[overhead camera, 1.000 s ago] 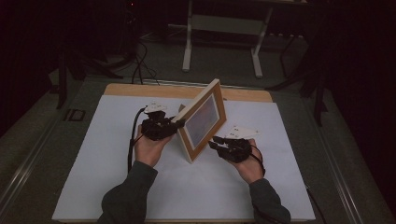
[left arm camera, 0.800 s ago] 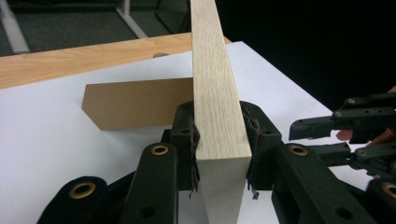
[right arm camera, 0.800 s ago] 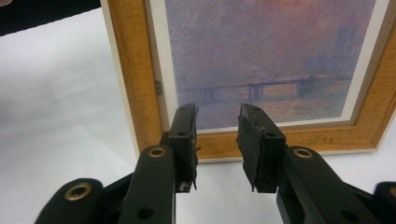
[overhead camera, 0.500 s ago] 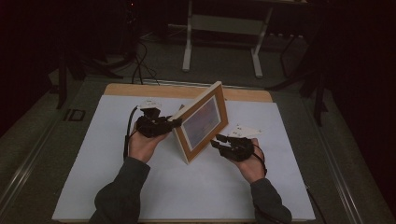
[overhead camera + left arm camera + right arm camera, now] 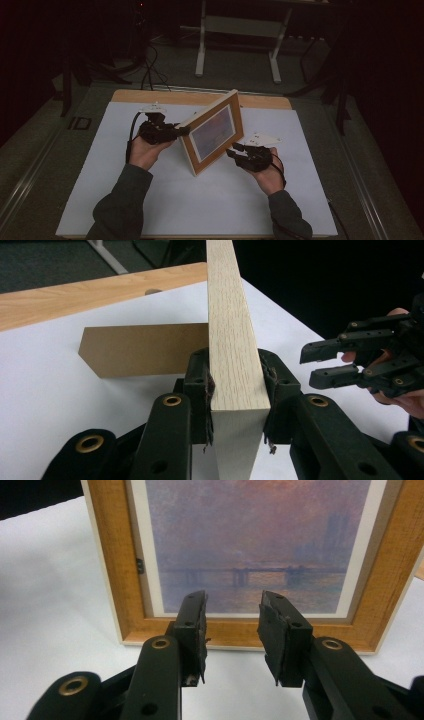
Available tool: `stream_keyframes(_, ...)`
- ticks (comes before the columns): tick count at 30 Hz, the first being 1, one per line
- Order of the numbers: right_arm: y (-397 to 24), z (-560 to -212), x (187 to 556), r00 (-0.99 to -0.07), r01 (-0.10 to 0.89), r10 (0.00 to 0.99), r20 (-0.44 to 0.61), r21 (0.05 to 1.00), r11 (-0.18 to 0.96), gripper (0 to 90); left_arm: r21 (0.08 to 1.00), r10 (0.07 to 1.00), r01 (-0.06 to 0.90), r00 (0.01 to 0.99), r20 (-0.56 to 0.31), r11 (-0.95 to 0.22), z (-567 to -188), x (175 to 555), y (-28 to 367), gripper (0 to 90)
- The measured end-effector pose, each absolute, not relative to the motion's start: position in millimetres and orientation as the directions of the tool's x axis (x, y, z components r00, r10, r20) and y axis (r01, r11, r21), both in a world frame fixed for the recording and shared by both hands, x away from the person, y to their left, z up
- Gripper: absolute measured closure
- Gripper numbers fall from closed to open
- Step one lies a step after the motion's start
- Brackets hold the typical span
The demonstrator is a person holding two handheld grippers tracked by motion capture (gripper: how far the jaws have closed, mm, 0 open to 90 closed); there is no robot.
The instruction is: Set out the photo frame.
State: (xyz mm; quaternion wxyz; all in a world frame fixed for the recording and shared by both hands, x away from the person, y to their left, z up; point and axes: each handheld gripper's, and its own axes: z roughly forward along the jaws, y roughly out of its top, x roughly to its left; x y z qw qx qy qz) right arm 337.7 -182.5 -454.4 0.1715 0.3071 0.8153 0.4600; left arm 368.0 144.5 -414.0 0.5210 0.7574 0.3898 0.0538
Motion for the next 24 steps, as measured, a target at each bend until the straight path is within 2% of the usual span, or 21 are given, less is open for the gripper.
stream_keyframes(24,-190.6,-451.0,344.0,-0.717,0.362,0.697,0.005,0.857,0.366,61.6,0.831,0.592,0.535,0.722,-0.358,-0.151,-417.0,377.7,156.7,71.9)
